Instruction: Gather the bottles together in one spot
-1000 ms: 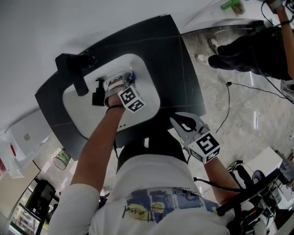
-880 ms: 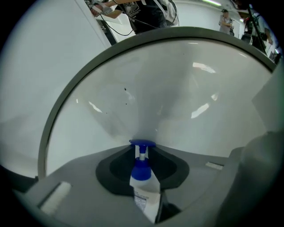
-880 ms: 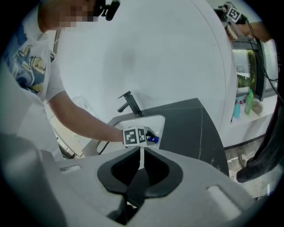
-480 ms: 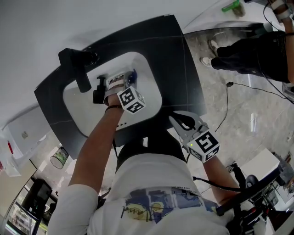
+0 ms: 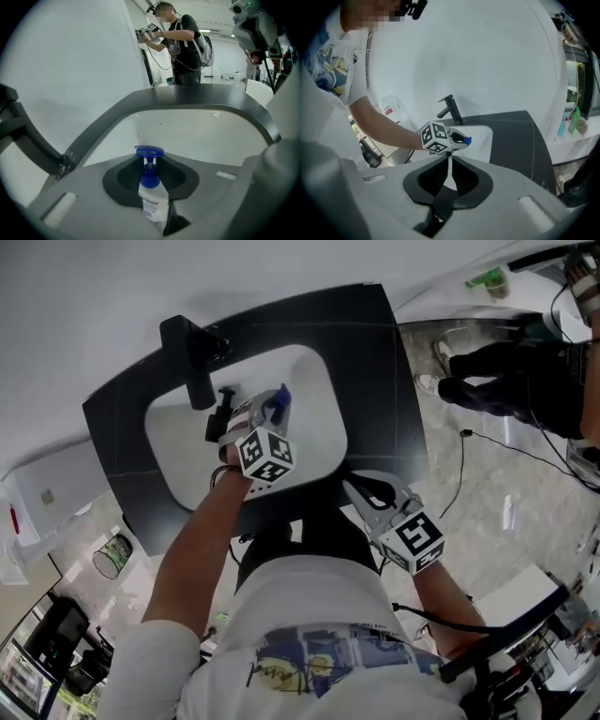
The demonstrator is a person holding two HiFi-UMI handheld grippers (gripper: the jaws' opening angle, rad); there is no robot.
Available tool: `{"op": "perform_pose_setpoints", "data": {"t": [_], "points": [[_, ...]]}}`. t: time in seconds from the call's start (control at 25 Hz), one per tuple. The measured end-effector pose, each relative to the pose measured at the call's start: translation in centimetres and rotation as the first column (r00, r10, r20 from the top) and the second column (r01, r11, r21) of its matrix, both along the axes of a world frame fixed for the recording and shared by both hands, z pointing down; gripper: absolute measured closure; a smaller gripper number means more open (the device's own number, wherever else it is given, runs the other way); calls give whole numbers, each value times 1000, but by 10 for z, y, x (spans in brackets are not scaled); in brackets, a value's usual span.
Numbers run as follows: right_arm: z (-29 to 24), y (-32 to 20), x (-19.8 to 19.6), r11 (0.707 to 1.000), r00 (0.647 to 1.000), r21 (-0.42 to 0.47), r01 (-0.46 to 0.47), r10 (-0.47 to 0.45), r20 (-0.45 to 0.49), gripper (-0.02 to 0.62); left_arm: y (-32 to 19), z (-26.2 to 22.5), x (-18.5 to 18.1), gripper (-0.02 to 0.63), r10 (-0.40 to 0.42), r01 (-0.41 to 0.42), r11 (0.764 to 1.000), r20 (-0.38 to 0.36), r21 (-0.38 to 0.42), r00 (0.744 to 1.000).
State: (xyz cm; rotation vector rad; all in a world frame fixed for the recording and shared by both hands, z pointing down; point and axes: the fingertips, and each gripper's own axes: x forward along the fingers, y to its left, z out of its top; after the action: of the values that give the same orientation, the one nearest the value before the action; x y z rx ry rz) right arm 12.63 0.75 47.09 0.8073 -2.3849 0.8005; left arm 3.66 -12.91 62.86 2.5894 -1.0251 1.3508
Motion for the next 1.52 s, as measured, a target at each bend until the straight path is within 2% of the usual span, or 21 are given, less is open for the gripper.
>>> {"op": "perform_pose_setpoints", "data": {"t": [0.24, 0.4, 0.52, 0.76, 1.04, 1.12, 1.24, 1.36, 1.52], "points": [[-4, 4, -16, 999, 1000, 22, 26, -26, -1, 571, 11, -25, -17, 529, -75, 77, 997, -117, 17, 990], [-8, 7, -28, 998, 999, 40, 46, -46, 2, 571, 21, -51, -30, 529, -121, 131, 990, -194, 42, 974], [-11, 11, -36, 997, 998, 50, 60, -60, 5, 571, 28, -75, -42, 529, -161, 183, 981, -253, 66, 954], [-20, 21, -50, 993, 996, 71, 92, -93, 14, 571, 43, -126, -79, 529, -253, 306, 946, -346, 108, 903], [-26, 29, -67, 987, 991, 90, 131, -133, 15, 571, 43, -173, -150, 529, -342, 443, 877, -406, 186, 847], [-26, 31, -70, 986, 990, 89, 138, -140, 15, 571, 37, -178, -174, 529, -386, 494, 847, -411, 196, 826], [-27, 33, -73, 985, 988, 84, 150, -152, 12, 571, 20, -185, -202, 529, -455, 572, 796, -430, 197, 780], [-26, 32, -74, 984, 987, 84, 159, -160, 9, 571, -5, -189, -218, 529, -492, 626, 752, -457, 206, 741], [-25, 29, -67, 984, 987, 75, 161, -161, -1, 571, -42, -190, -225, 529, -502, 657, 724, -494, 210, 710]]}}
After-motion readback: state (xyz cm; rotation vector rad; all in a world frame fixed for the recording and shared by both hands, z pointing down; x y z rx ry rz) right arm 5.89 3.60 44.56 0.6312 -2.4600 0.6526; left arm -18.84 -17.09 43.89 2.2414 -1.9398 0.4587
